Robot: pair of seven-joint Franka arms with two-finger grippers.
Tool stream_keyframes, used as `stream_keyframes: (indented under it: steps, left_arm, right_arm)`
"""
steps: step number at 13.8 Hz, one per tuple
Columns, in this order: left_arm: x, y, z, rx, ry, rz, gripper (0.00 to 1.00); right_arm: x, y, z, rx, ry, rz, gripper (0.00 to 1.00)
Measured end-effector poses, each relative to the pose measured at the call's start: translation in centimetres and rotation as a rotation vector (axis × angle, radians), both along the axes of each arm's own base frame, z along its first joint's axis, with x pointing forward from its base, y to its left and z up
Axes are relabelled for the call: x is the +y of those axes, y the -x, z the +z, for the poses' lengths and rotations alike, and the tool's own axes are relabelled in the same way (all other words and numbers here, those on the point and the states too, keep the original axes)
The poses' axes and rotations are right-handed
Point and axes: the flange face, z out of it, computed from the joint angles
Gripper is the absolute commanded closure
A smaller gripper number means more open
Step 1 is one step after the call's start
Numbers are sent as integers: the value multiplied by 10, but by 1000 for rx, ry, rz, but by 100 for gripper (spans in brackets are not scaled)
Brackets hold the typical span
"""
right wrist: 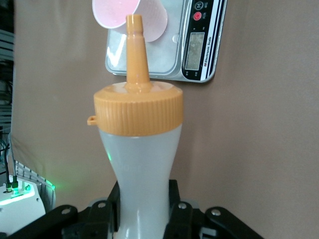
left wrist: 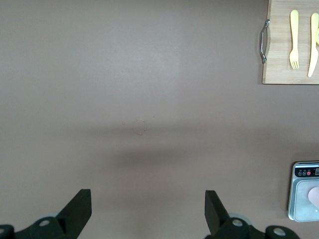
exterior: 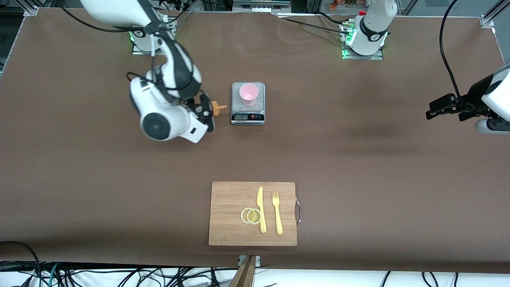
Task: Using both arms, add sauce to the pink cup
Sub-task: 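Carry the bottle with the right gripper over the pink cup, then tilt the bottle nozzle into the pink cup with the right gripper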
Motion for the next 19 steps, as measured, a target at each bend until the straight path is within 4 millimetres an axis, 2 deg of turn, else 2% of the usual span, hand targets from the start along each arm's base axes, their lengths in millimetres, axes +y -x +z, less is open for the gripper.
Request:
stream_keyframes:
  steps: [2, 5, 13, 19]
  left_arm:
    - [0, 0, 0, 0, 0, 0, 0]
    - [0, 0, 0, 0, 0, 0, 0]
    - [1, 0, 0, 0, 0, 2, 0]
    - [1, 0, 0, 0, 0, 2, 0]
  right_arm:
    - [27, 15, 4, -29, 59, -1, 94]
    - [45, 28, 4, -61, 121, 16, 94]
    - [77, 68, 0, -82, 286, 54, 93]
    - [92, 83, -4, -119, 344, 50, 92]
